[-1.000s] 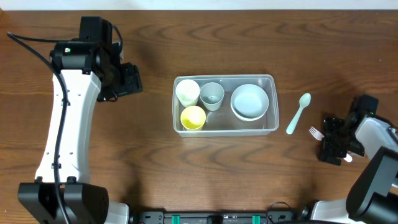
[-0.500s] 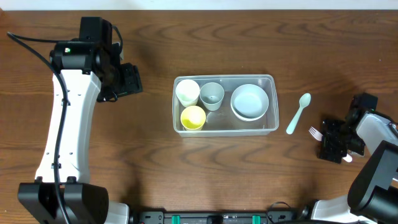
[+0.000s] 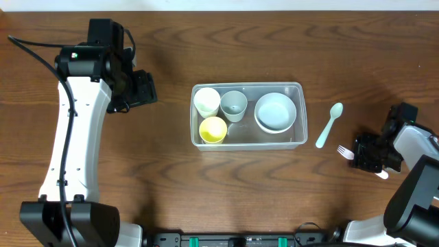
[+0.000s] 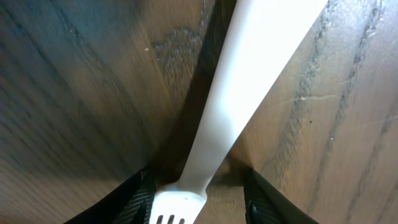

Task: Pack container
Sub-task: 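Lower the right gripper onto the white fork handle and grasp it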

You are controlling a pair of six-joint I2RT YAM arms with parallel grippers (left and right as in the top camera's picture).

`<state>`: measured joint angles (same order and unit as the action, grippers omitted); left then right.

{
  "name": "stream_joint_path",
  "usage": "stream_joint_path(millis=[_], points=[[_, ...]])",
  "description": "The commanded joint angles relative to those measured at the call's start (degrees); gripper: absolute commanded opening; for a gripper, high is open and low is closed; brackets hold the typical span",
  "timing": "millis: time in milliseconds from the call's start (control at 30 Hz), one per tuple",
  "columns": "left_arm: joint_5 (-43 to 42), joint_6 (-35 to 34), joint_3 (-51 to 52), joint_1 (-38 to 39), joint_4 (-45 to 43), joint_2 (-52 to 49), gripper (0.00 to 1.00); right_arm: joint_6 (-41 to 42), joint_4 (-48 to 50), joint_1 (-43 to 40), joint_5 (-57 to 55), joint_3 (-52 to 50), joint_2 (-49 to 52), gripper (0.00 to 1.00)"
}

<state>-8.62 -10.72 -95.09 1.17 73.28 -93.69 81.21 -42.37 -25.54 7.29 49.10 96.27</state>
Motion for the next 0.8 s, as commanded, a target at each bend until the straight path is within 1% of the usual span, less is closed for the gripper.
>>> stream_joint_path(millis=[0, 100, 400, 633, 767], points=[[0.5, -0.3, 0.1, -0.1, 0.3, 0.5, 0.69, 0.6, 1.5, -0.8, -1.0, -1.9, 3.2, 0.47], [0.5, -0.3, 0.1, -0.1, 0.3, 0.5, 0.69, 0.6, 1.5, -1.2, -1.1, -1.9, 3.2, 0.46], [0.5, -0.3, 0.1, -0.1, 0.3, 0.5, 0.69, 0.6, 1.5, -2.3, -1.0, -1.9, 3.2, 0.38], [0.5, -0.3, 0.1, -0.1, 0.3, 0.5, 0.69, 0.6, 1.5, -3.3, -1.0, -1.9, 3.2, 0.34], [0.5, -0.3, 0.1, -0.1, 0.2, 0.5, 0.69, 0.6, 1.5, -3.3, -1.0, -1.9, 3.2, 0.28]])
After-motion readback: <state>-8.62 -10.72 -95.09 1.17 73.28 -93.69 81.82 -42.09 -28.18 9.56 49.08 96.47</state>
